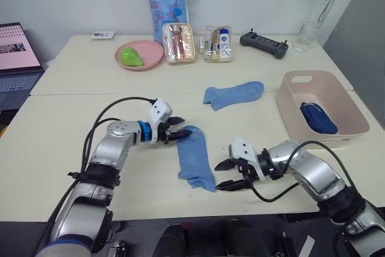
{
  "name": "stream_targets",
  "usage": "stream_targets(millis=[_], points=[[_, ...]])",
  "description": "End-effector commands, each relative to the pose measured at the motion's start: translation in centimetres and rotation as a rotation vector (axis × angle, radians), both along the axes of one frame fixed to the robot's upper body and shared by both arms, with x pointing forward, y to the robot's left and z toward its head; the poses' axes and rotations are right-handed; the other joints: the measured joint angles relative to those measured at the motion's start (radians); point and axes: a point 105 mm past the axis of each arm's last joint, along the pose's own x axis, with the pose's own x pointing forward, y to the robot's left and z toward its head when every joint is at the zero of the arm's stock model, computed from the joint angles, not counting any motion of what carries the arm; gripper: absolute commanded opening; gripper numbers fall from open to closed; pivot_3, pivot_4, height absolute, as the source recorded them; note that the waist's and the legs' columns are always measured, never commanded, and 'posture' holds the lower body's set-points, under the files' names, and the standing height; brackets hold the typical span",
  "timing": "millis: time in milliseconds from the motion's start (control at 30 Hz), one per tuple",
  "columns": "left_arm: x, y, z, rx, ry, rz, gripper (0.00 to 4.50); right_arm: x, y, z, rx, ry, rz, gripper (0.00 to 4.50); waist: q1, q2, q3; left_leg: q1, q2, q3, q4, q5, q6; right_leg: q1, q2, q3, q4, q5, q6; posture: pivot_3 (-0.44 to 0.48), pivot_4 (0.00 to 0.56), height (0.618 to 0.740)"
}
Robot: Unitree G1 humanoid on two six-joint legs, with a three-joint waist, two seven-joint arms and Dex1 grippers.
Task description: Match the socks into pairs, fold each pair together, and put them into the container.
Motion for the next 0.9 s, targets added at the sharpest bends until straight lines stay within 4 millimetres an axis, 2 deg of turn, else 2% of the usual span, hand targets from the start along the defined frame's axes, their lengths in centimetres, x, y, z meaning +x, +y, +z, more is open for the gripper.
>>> stream_targets(millis=[33,267,433,600,700,733,900], points=[[0.1,0.5,0.5,0.021,-0.022,-0.035,2.36,0.5,0.5,0.1,0.017,-0.035,0.015,2.52,0.0,0.0,0.0,0.0,0.0,0.0,0.0,0.0,0.0,0.0,0.0,0.0,0.0,0.0,0.0,0.0,0.15,0.74],[-0.4,1.3,0.4,0.026,-0.015,-0.049,0.05,0.4,0.4,-0.6,0.037,-0.025,0.012,0.12,0.003,0.0,0.0,0.0,0.0,-0.001,0.0,0.0,0.0,0.0,0.0,0.0,0.0,0.0,0.0,0.0,0.15,0.74],[-0.9,1.1,0.3,0.015,-0.012,-0.052,0.0,0.5,-0.2,-0.2,0.036,-0.038,0.014,0.03,0.003,0.0,0.0,0.0,0.0,-0.001,0.0,0.0,0.0,0.0,0.0,0.0,0.0,0.0,0.0,0.0,0.15,0.74],[-1.9,2.4,0.6,-0.009,0.008,0.018,0.0,2.8,-1.1,1.3,0.039,-0.105,-0.043,0.03,-0.001,0.0,0.0,0.0,0.0,-0.001,0.0,0.0,0.0,0.0,0.0,0.0,0.0,0.0,0.0,0.0,0.15,0.74],[-3.8,4.6,0.5,-0.028,0.006,0.132,0.0,5.6,-1.8,3.1,0.046,-0.18,-0.127,0.03,-0.008,0.0,0.0,0.001,0.0,0.0,0.0,0.0,0.0,0.0,0.0,0.001,0.001,0.0,0.0,0.0,0.15,0.74],[-4.4,5.5,0.4,-0.026,-0.003,0.183,0.0,6.0,-1.9,3.6,0.055,-0.183,-0.139,0.03,-0.01,0.0,0.0,0.001,0.0,0.0,0.0,0.0,0.0,0.0,0.0,0.001,0.001,0.0,0.0,0.0,0.15,0.74],[-5.4,9.3,0.7,-0.045,-0.055,0.44,0.0,5.0,-2.2,3.7,0.076,-0.12,-0.126,0.03,0.01,0.0,0.0,0.001,0.002,-0.002,-0.001,0.0,0.0,0.0,0.0,-0.001,0.0,0.0,0.0,0.0,0.15,0.74]])
